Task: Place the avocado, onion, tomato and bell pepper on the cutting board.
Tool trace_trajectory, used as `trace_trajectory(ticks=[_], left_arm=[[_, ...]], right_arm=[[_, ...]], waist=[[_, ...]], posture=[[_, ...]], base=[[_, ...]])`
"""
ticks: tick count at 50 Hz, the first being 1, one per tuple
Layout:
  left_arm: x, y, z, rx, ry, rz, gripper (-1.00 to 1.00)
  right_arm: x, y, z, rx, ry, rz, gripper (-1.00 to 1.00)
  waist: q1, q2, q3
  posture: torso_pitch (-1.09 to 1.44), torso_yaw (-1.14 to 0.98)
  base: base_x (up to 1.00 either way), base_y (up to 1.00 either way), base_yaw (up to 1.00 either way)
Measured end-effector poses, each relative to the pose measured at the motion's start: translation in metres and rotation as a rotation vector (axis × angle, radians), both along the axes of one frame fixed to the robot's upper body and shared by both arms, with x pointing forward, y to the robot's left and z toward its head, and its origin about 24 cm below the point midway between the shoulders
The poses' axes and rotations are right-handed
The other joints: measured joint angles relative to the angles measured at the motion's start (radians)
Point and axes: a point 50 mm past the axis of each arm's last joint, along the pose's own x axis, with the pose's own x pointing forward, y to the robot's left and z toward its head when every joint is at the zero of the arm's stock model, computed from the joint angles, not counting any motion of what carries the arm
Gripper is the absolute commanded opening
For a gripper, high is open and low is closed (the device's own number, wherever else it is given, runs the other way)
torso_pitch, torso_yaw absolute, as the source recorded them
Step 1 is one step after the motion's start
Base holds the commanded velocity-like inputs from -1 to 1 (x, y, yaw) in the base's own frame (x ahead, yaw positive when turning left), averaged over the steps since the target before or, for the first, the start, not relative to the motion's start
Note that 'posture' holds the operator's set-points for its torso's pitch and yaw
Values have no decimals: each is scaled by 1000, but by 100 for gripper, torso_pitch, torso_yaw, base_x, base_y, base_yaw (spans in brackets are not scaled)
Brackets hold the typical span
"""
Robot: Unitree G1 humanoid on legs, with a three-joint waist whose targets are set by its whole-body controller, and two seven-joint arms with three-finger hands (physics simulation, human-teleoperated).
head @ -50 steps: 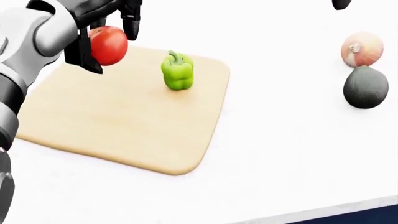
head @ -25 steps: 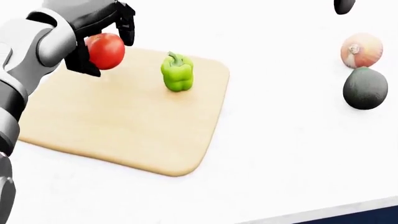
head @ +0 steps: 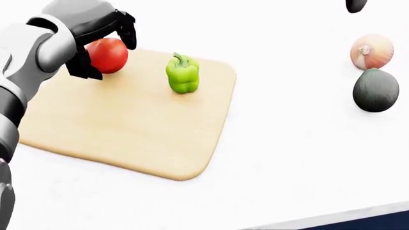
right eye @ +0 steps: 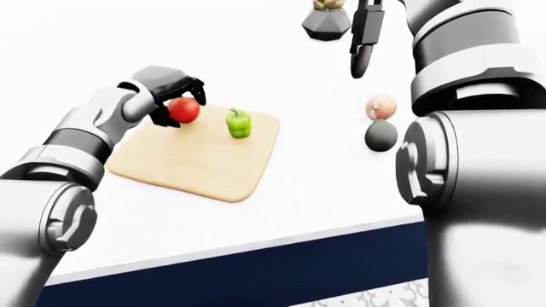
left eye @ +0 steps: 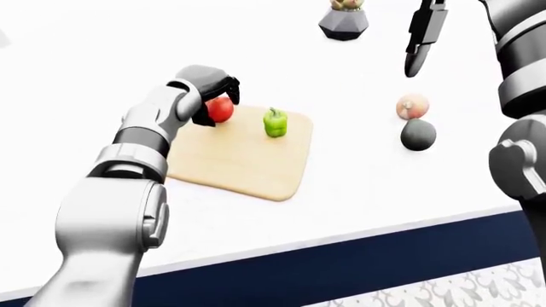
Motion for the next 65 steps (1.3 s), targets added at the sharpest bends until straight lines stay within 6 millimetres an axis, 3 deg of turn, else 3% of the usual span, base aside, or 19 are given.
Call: trace_trajectory(ticks=[8, 23, 33, 35, 36, 43, 56, 65], left_arm=[[0, 2, 6, 11, 10, 5, 44], [0, 7, 11, 33, 48, 25, 62], [-2, 7, 33, 31, 17, 3, 68], [-3, 7, 36, 23, 19, -4, 75], [-3, 8, 38, 24, 19, -7, 88], [-7, 11, 48, 7, 31, -46, 100], [-21, 29, 94, -133, -3, -102, 100], [-27, 38, 115, -169, -60, -99, 100]], right_arm=[[-1, 0, 2, -3, 1, -1, 100], [-2, -1, 5, -5, -4, -5, 100], [-3, -1, 8, -7, -8, -8, 100], [-4, -1, 8, -8, -10, -9, 100], [-4, -1, 8, -8, -10, -9, 100], [-1, -6, 1, -5, -20, -6, 100], [-2, -19, -6, 77, -25, 12, 100], [-1, -36, -9, 132, -90, -33, 100]], waist=[[0, 0, 0], [0, 0, 2], [1, 0, 3], [1, 0, 4], [1, 0, 4], [2, -1, 6], [4, 1, 9], [5, -2, 10]], posture=[[0, 0], [0, 0], [0, 0], [0, 0], [0, 0], [0, 0], [0, 0], [0, 0]], base=[[0, 0, 0], [0, 0, 0], [0, 0, 0], [0, 0, 0], [0, 0, 0], [0, 0, 0], [0, 0, 0], [0, 0, 0]])
